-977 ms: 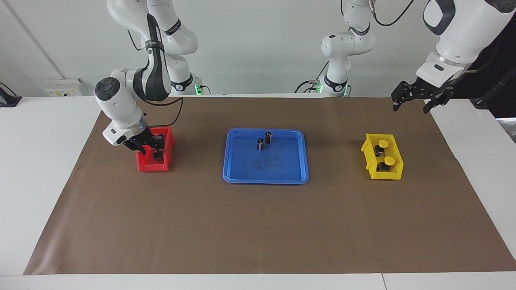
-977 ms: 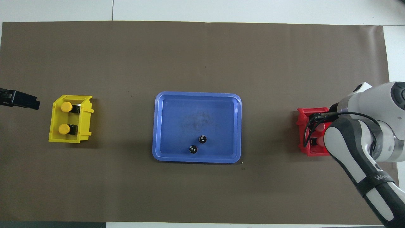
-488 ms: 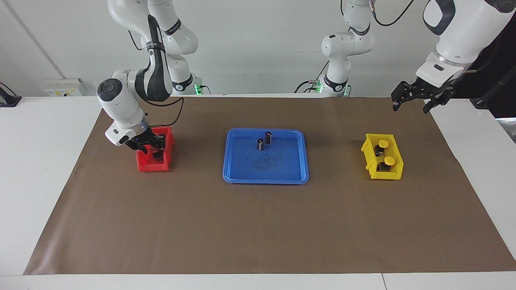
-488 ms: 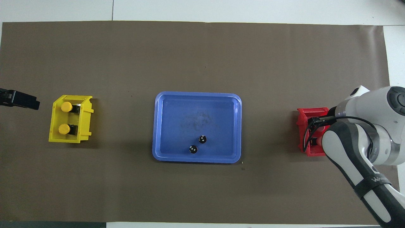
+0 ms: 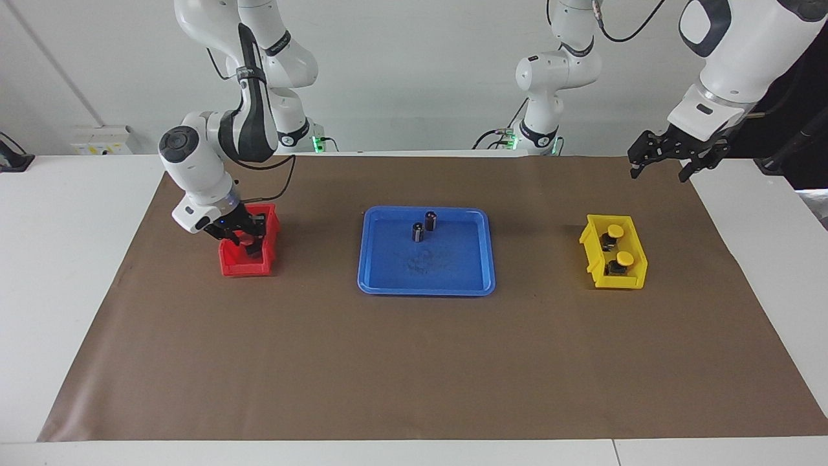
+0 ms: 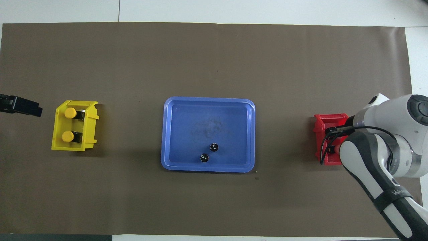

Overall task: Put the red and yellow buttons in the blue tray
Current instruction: 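Reach the right gripper into the red holder and grasp a red button, then lift the red button with the right gripper while the left gripper descends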

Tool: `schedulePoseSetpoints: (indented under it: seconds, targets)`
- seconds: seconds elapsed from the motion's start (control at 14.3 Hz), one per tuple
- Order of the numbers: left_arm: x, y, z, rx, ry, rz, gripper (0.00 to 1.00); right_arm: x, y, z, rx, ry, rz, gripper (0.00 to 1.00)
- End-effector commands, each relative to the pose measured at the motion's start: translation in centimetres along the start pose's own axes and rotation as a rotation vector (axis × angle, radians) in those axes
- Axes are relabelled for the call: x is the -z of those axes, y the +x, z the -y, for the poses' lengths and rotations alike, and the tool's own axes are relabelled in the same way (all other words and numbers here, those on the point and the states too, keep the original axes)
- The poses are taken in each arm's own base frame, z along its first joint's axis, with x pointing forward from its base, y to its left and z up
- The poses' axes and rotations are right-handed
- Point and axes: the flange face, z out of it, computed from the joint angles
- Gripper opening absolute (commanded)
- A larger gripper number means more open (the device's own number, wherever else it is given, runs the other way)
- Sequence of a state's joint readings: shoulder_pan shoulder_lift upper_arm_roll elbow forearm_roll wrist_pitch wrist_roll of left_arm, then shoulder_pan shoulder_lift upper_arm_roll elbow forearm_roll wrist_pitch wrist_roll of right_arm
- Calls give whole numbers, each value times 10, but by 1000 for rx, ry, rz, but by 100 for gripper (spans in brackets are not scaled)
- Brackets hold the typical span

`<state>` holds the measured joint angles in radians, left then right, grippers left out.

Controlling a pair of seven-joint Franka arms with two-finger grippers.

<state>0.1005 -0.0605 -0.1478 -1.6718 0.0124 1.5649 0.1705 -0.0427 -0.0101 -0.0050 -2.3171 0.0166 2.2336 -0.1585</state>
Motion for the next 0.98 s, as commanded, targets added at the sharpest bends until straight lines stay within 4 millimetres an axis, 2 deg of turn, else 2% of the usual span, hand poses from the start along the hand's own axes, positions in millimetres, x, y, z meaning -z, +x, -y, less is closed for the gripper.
schedulePoseSetpoints:
  seconds: [0.0,0.07,0.21,0.35,0.42,0.56,0.7,0.84,0.91]
  targets:
    - [-17,-10,1,-7,3,-21,100,1,-10,-3,32,10,-13,45]
    - [-26,-15,4,2,9,-36,100,2,-10,-3,32,10,-13,40]
    - [-45,-21,16,21,17,-53,100,3,-9,-3,35,8,-12,23]
    - [-63,-14,20,-30,13,-29,100,7,-6,-5,36,9,-8,19]
    - [-71,-10,22,-30,10,-25,100,18,1,-5,39,11,4,19]
    - [-90,-9,24,-15,11,-37,99,50,26,-3,44,20,45,20]
    - [-117,-13,24,-11,7,-22,98,91,53,4,55,25,73,20]
    - [-142,-15,25,-6,7,-23,98,132,78,40,43,26,82,20]
    - [-150,-17,33,9,6,-24,97,145,88,60,-5,26,79,20]
